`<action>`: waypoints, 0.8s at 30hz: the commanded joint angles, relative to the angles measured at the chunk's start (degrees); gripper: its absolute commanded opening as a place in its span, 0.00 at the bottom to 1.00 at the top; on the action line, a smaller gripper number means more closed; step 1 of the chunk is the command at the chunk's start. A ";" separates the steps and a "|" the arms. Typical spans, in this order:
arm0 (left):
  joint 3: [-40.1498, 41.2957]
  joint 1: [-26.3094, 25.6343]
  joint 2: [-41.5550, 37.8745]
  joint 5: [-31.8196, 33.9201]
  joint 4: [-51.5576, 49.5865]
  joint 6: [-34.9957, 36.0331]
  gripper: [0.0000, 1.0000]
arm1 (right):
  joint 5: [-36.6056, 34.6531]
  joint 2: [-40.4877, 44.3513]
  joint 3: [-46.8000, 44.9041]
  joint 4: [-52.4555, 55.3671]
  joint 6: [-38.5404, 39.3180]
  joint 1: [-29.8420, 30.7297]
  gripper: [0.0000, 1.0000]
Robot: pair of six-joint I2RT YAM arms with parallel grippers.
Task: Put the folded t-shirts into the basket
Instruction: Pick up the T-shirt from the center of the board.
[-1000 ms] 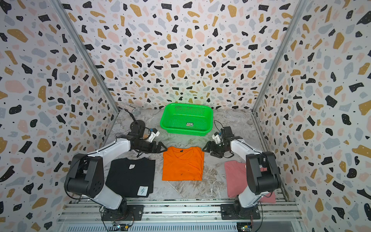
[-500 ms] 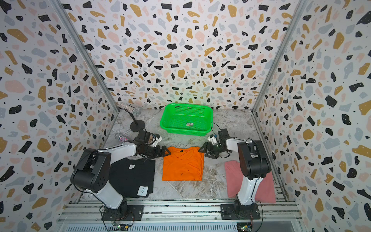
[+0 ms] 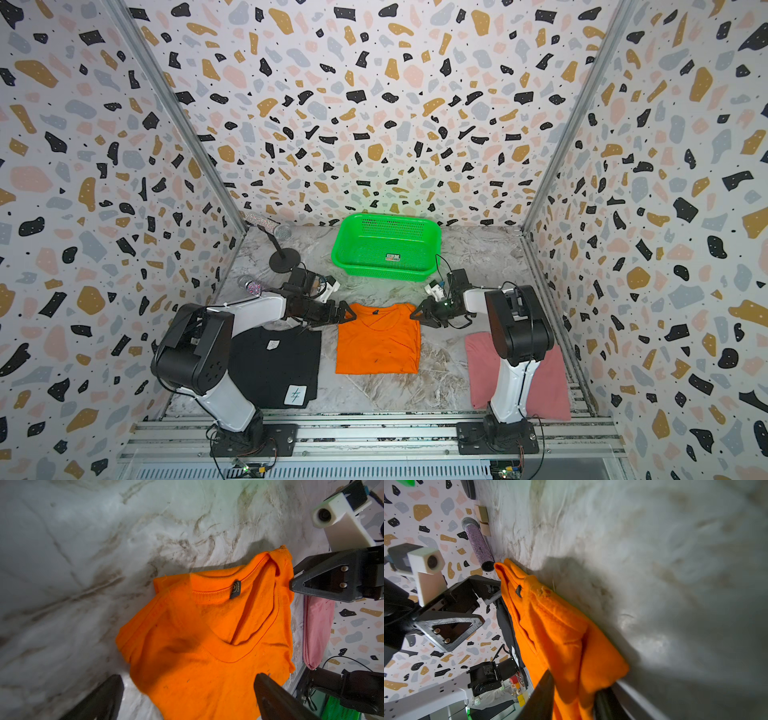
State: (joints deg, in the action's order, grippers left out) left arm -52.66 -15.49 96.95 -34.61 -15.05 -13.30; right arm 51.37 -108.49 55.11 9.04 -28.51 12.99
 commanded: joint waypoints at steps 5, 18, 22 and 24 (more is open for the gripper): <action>-6.29 0.91 -8.30 -5.35 -6.16 15.94 1.00 | -2.94 2.54 -0.21 2.26 3.74 0.37 0.00; -23.06 -14.39 9.19 -16.08 -0.40 47.42 1.00 | -7.52 17.62 -6.67 -0.48 11.96 2.57 0.00; -28.44 -14.67 14.72 -19.18 -3.54 51.02 1.00 | -7.77 20.88 -8.39 -2.32 13.55 3.66 0.00; -32.15 -14.79 17.28 -20.02 -7.12 52.03 1.00 | -7.92 22.56 -8.92 -2.88 15.73 4.60 0.00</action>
State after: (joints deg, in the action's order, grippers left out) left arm -80.73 -30.48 113.03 -50.61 -18.65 33.08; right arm 43.94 -88.64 46.57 7.88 -16.64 16.67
